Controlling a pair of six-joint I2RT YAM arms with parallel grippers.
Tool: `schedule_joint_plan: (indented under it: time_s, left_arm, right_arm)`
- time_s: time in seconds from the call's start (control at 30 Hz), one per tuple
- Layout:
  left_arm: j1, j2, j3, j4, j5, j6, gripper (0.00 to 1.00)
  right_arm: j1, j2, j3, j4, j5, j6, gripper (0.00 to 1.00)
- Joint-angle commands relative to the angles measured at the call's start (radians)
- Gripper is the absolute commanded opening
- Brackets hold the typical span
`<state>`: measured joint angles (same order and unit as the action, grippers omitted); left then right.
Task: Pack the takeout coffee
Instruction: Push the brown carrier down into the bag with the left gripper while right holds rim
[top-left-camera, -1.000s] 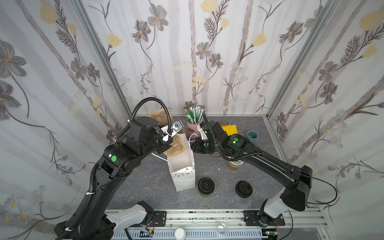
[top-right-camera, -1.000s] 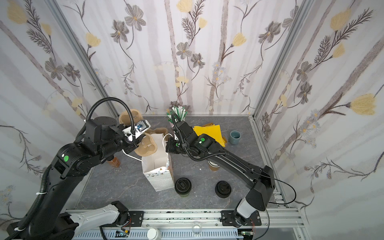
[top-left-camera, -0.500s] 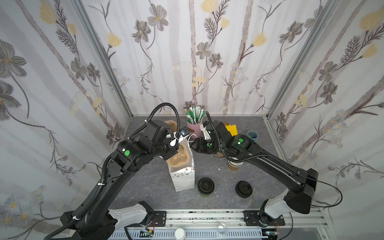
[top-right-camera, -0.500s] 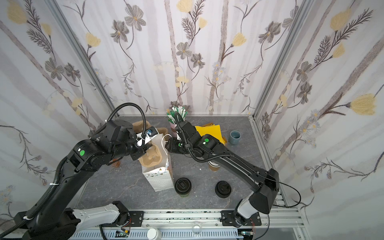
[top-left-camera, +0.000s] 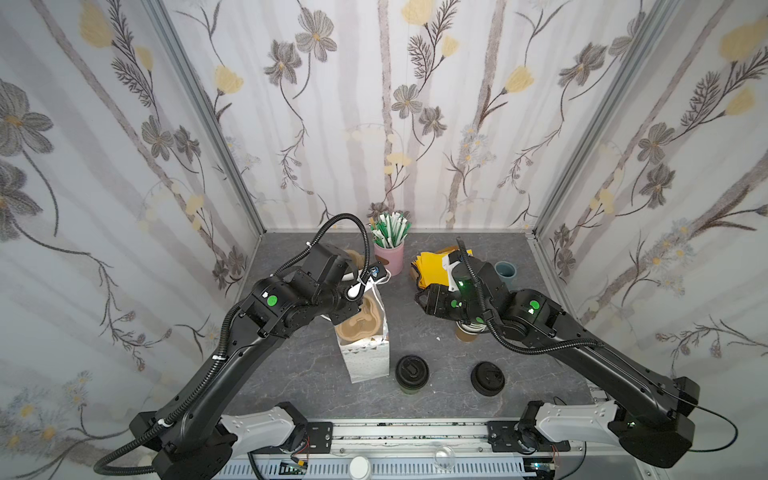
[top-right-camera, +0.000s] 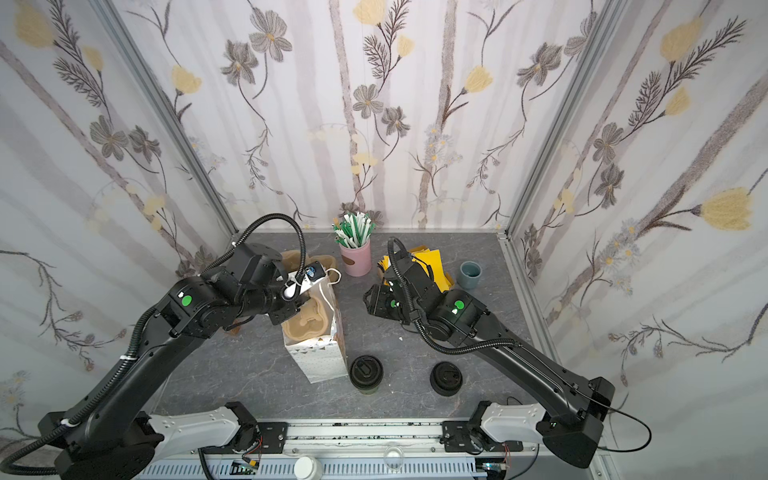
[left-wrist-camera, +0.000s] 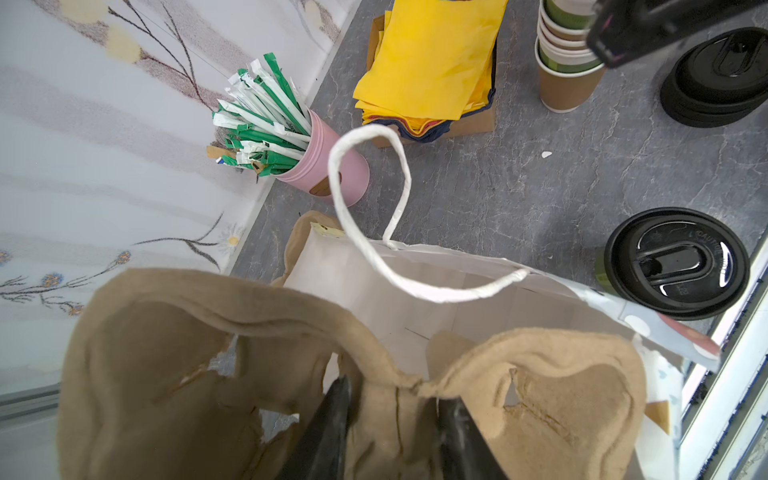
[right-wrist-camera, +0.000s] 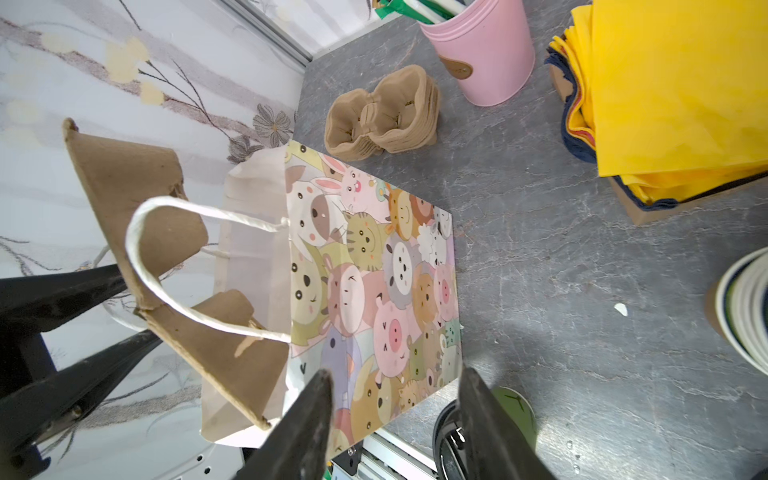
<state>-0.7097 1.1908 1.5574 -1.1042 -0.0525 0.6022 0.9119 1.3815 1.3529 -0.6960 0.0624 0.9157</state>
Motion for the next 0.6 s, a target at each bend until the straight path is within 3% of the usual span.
schedule_joint_plan:
  time_s: [0.0,0.17,0.57]
  left_arm:
    - [-0.001,-0.002,-0.015,0.0,-0.023,0.015,0.34]
    - [-0.002,0.006,-0.047,0.0,-0.042,0.008,0.34]
    - [-0.003,0.004,-0.092,-0.022,0.044,-0.03,0.35]
  right_arm:
    - [-0.001,-0.029,-0.026,-0.004,0.055,0.032,0.51]
    - [-0.001,-0.056,-0.049,-0.007,0.066,0.052,0.52]
    - [-0.001,-0.097,-0.081,-0.024,0.094,0.069,0.54]
